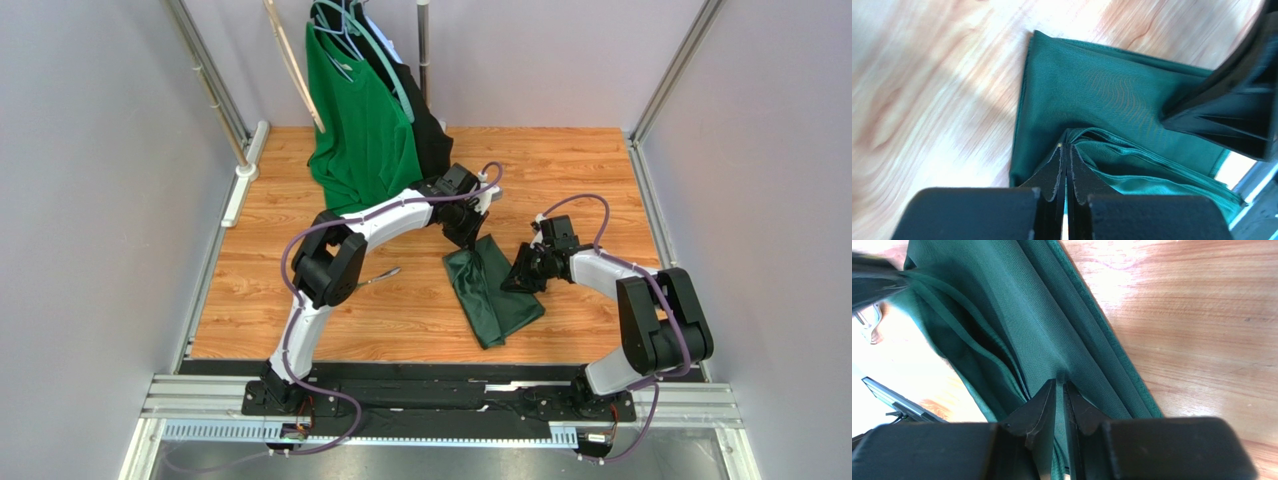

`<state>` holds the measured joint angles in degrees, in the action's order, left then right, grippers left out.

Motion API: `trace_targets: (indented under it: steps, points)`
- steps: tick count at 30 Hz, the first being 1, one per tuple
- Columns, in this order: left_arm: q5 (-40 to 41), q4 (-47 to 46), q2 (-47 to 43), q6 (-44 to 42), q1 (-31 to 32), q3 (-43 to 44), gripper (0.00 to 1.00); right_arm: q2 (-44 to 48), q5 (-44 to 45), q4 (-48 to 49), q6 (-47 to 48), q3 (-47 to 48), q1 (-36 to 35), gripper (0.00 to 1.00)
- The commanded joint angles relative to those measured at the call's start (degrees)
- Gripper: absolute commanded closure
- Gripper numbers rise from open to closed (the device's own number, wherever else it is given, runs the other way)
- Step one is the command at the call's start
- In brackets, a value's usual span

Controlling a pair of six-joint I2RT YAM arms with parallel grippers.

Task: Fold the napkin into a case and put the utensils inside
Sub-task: Fold the lower triangle-folded napkin at the center of the board.

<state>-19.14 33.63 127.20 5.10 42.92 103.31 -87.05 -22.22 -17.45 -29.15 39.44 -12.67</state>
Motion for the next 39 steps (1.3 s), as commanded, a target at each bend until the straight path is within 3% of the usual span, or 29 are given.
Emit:
trace_targets:
  steps: [1, 14, 21, 35, 39]
  points:
    - [3.23, -1.20, -7.66, 2.98, -0.99, -0.03, 1.00, -2.25, 3.85, 0.05, -0.56, -0.94, 0.10, 0.82]
    - [1.30, -1.19, -11.18, 6.14, -1.26, -7.32, 1.00, -1.46, 1.22, 2.07, -1.27, -0.77, -0.08, 0.82]
    - [0.42, -3.39, -12.41, 6.15, -1.26, -9.09, 1.00, 1.09, -0.19, 0.06, -0.04, 6.95, -0.78, 0.80]
    - [0.50, -2.78, -11.97, 6.67, -1.26, -8.12, 1.00, -15.96, -1.16, 2.95, -0.74, 21.55, -2.80, 0.85]
    - [1.99, -1.12, -11.88, 7.29, -1.26, -7.77, 1.00, -19.64, 3.57, 1.81, -0.91, 22.96, -2.71, 0.86]
